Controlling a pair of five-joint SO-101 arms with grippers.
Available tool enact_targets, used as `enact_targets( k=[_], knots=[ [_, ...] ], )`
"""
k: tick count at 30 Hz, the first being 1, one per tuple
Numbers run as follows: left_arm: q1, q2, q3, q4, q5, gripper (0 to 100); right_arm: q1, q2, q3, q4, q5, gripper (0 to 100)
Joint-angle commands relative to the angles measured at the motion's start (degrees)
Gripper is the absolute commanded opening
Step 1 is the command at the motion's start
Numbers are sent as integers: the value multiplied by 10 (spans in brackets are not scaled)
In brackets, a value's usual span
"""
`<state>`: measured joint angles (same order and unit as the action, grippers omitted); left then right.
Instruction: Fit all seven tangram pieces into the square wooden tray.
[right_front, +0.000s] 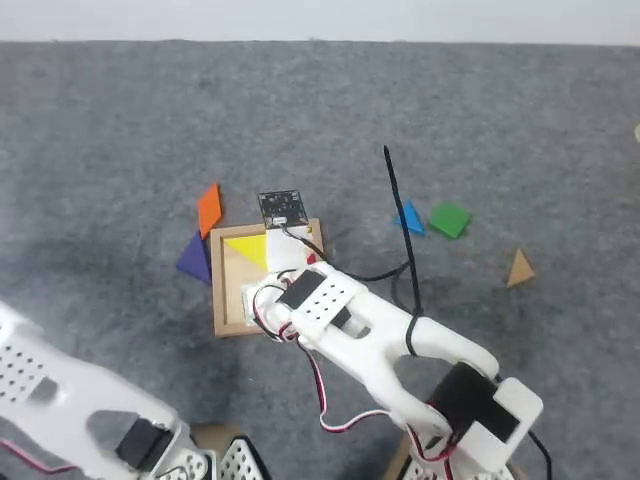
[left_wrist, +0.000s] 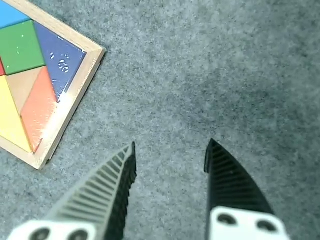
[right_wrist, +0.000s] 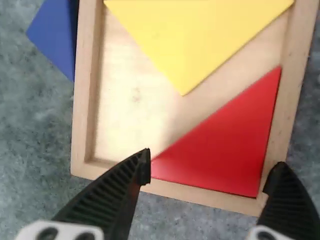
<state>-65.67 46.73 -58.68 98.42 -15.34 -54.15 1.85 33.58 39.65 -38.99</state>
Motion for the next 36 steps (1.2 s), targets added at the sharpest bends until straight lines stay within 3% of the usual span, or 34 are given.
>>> enact_targets(
  k=[1, 10, 17, 26, 28, 31, 36],
  knots=[
    [0, -12, -23, 20, -9, 220, 5, 32, -31, 8, -10, 368],
    [-7, -12, -23, 21, -9, 220, -21, 168, -229, 167, 33, 368],
    [-8, -12, -23, 21, -9, 220, -77, 170, -249, 138, 88, 368],
    [-7, -12, -23, 20, -9, 220, -79, 164, -251, 136, 119, 364],
    [-8, -12, -23, 20, -9, 220, -77, 164, -251, 131, 118, 303],
    [-8, -12, -23, 20, -9, 220, -65, 168, -251, 120, 114, 121],
    [-8, -12, -23, 20, -9, 220, -56, 164, -250, 125, 119, 139]
  ],
)
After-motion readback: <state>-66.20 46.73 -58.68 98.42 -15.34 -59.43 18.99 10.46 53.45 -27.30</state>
